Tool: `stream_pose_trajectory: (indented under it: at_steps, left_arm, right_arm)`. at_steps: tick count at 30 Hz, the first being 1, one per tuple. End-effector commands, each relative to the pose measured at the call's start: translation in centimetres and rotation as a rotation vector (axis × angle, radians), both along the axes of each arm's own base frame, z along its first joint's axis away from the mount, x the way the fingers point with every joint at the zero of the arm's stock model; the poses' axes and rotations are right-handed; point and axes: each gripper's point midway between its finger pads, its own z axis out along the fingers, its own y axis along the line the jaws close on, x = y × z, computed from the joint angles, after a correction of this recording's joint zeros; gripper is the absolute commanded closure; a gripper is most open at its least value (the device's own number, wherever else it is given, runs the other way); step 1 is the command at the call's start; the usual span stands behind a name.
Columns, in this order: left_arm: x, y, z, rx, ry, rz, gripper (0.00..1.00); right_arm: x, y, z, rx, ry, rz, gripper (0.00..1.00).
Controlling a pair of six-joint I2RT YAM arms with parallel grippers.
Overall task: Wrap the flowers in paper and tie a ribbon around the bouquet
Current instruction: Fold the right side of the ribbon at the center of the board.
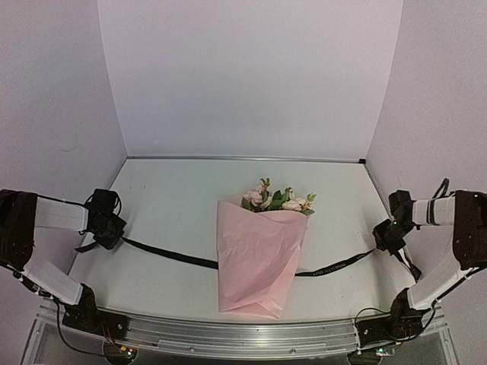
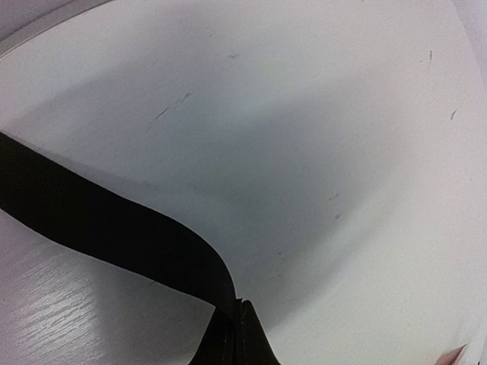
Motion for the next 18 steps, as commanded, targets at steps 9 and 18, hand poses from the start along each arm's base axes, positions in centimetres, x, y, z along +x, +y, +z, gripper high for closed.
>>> stream_pose_trajectory:
  at_steps: [9, 18]
  left_arm:
    - [3.7, 2.8, 2.9, -0.001, -0.094, 0.015, 1.00]
    - [5.2, 0.2, 5.3, -0.037, -0.202, -0.170, 1.00]
  right_arm:
    - [4.1, 1.5, 5.4, 0.055, -0.188, 0.048, 1.00]
    - [6.4, 2.2, 8.4, 0.042, -0.243, 0.105, 1.00]
